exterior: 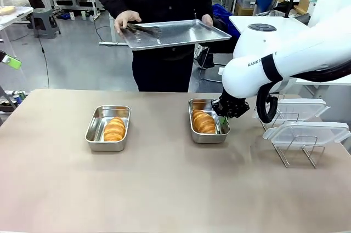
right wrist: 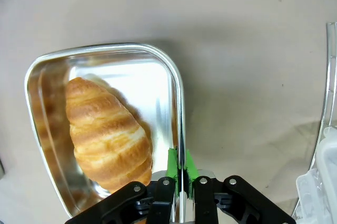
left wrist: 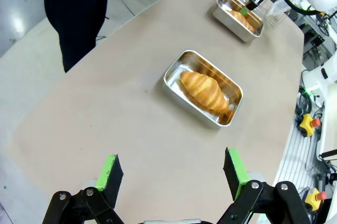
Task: Place the bread in airtight containers.
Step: Once an object is inside an Airtight Container , place the container in the center of the table.
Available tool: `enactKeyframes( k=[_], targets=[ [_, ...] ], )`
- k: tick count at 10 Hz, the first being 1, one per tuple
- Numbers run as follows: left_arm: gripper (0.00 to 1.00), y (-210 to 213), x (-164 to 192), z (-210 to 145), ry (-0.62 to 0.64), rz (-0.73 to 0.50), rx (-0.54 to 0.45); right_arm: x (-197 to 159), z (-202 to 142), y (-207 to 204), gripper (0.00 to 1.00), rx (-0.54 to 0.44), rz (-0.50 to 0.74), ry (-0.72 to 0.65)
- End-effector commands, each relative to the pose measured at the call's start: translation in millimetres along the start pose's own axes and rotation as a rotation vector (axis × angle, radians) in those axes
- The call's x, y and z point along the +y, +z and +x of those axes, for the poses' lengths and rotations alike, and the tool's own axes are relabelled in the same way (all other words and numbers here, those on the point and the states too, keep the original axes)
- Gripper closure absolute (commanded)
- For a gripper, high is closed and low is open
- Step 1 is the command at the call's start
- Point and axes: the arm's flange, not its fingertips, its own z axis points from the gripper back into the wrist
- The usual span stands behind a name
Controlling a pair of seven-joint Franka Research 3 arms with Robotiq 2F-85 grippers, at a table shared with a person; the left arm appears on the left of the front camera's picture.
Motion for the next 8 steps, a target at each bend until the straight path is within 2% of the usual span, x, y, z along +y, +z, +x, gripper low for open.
enactKeyframes(
  k=[1, 5, 6, 7, 8],
  targets=[
    [0.00, 1.1, -0.9, 0.5, -0.008, 0.001, 0.011, 2.8, -1.7, -0.6, 0.95, -0.008, -0.036, -0.013],
    [0.00, 1.1, -0.9, 0.5, -0.008, 0.001, 0.011, -0.6, -0.2, -4.2, 0.95, 0.006, -0.062, -0.024],
    [0.00, 1.1, -0.9, 0.5, -0.008, 0.001, 0.011, -2.4, 0.9, -2.5, 0.40, 0.002, -0.087, -0.023],
    [0.00, 1.1, -0.9, 0.5, -0.008, 0.001, 0.011, -3.1, 1.8, 5.0, 0.39, 0.002, -0.076, -0.028],
    [0.00, 1.1, -0.9, 0.5, -0.008, 0.001, 0.011, -2.2, 4.6, 18.4, 0.00, -0.009, -0.058, -0.027]
  ],
)
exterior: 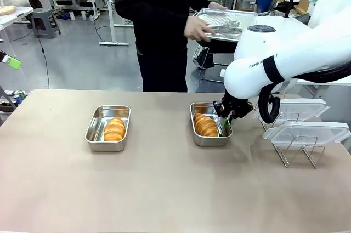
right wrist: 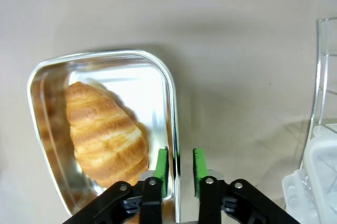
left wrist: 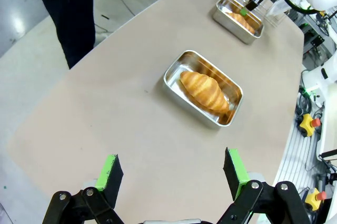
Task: Place the bread in airtight containers.
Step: Once an object is inside an Airtight Container , place the container in the center of the table.
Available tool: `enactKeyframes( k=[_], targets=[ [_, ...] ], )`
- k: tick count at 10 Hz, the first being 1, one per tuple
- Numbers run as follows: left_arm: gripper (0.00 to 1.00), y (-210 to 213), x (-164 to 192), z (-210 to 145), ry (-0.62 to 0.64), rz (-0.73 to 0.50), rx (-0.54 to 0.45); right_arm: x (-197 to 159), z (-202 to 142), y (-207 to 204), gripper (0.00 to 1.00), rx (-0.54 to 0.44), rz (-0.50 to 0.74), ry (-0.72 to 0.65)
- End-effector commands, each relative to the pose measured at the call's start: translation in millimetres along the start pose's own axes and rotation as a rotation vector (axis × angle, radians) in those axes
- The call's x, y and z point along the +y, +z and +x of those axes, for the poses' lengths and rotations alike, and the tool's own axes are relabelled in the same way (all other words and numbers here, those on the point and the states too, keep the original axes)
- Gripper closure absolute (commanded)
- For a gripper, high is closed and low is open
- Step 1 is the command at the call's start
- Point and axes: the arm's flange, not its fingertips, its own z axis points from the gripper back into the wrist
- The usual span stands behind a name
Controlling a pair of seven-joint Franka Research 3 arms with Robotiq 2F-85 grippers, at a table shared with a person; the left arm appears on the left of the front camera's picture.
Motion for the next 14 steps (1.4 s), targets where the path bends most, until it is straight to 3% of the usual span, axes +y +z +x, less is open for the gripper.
enactKeyframes(
  k=[1, 2, 3, 5, 8, 9, 11, 14],
  targets=[
    [0.00, 1.0, -0.9, 0.4, -0.008, 0.000, 0.011, 4.4, 8.2, 36.0, 0.00, -0.022, -0.013, -0.023],
    [0.00, 1.0, -0.9, 0.4, -0.008, 0.000, 0.011, 3.7, 17.3, 61.5, 0.00, -0.029, 0.049, 0.010],
    [0.00, 1.0, -0.9, 0.4, -0.008, 0.000, 0.011, 2.7, 24.6, 89.0, 0.16, -0.061, 0.103, 0.057],
    [0.00, 1.0, -0.9, 0.4, -0.008, 0.000, 0.011, -8.0, 30.3, 146.0, 0.00, -0.191, 0.195, 0.175],
    [0.00, 1.0, -0.9, 0.4, -0.008, 0.000, 0.011, -67.2, 16.9, 201.3, 0.00, -0.353, 0.407, 0.522],
    [0.00, 1.0, -0.9, 0.4, -0.008, 0.000, 0.011, -92.4, 7.5, 208.3, 0.00, -0.405, 0.463, 0.670],
    [0.00, 1.0, -0.9, 0.4, -0.008, 0.000, 0.011, -146.5, -10.4, 214.1, 0.00, -0.509, 0.581, 0.842],
    [0.00, 1.0, -0.9, 0.4, -0.008, 0.000, 0.011, -206.8, -27.5, 200.4, 0.00, -0.598, 0.680, 0.971]
  ],
)
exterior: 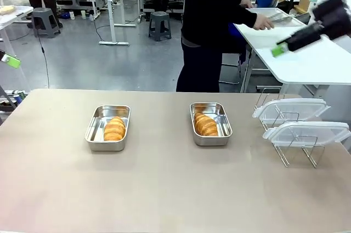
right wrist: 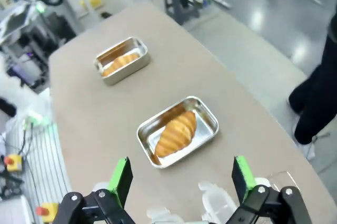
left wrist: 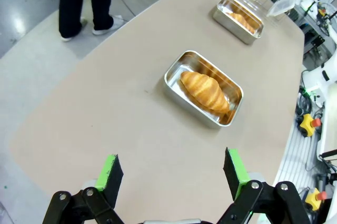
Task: Place the bread in airtight containers.
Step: Once an object is inside an Airtight Container , place the container in the center of the table.
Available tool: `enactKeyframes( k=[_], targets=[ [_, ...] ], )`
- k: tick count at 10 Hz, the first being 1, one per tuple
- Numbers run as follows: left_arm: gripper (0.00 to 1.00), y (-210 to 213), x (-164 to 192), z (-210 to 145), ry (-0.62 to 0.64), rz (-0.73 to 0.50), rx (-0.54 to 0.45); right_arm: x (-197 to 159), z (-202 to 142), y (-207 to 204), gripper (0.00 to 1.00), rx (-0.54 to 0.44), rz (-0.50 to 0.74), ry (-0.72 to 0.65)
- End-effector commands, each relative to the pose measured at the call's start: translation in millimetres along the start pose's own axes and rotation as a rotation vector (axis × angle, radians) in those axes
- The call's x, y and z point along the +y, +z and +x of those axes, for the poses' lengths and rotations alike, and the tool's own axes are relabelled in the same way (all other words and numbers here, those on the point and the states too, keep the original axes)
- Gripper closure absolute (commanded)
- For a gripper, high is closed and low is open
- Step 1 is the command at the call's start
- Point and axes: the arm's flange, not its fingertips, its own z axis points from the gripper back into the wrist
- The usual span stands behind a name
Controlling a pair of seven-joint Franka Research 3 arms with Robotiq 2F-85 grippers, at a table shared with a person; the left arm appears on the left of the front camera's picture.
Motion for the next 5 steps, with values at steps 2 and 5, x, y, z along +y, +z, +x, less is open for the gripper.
enactKeyframes(
  k=[2, 5],
  targets=[
    [0.00, -0.6, -1.5, 0.0, -0.008, -0.002, 0.011, -29.7, -37.5, 5.1, 0.00, -0.060, 0.114, 0.070],
    [0.00, -0.6, -1.5, 0.0, -0.008, -0.002, 0.011, -24.7, -55.5, 13.7, 0.00, -0.062, 0.105, 0.061]
  ],
)
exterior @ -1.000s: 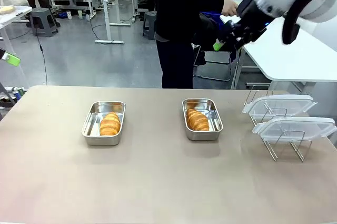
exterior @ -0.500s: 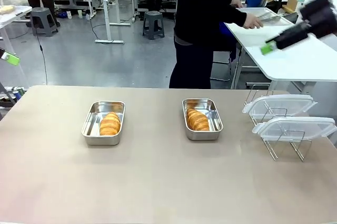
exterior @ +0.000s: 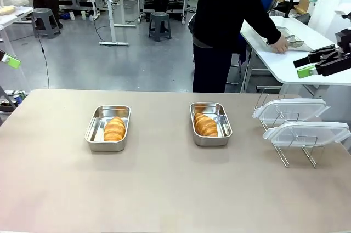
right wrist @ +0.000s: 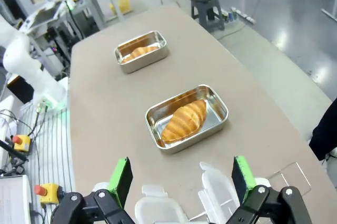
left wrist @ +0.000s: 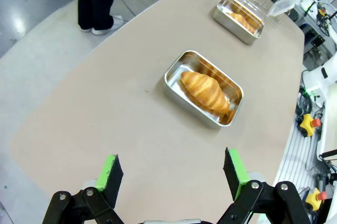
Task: Place the bread in airtight containers.
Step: Once an object is inside an Airtight Container , place the container in the center of the table, then pick up one Airtight Container lid and hand it to the human.
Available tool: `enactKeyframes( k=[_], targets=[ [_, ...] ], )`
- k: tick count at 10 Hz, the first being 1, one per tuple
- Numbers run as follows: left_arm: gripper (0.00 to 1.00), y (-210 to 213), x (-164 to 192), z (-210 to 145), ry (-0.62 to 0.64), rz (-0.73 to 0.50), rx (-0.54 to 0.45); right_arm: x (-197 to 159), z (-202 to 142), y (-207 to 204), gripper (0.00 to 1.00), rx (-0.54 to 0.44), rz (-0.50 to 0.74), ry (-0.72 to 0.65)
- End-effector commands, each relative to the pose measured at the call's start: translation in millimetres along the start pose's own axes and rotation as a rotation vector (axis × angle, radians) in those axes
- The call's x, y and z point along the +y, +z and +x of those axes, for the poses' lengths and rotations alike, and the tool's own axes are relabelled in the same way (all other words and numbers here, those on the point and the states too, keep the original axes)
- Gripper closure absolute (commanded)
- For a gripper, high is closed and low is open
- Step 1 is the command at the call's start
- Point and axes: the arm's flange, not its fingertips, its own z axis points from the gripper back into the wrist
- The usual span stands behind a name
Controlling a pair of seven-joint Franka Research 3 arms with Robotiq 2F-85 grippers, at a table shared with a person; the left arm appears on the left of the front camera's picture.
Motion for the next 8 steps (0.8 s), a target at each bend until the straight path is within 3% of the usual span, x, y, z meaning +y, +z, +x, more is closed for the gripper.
enactKeyframes(
  k=[1, 8],
  targets=[
    [0.00, -0.6, -1.6, 0.1, -0.008, -0.002, 0.011, 5.5, 6.4, 0.7, 0.00, 0.002, -0.013, 0.020],
    [0.00, -0.6, -1.6, 0.1, -0.008, -0.002, 0.011, 5.5, 6.4, 0.7, 0.00, 0.002, -0.013, 0.020]
  ],
)
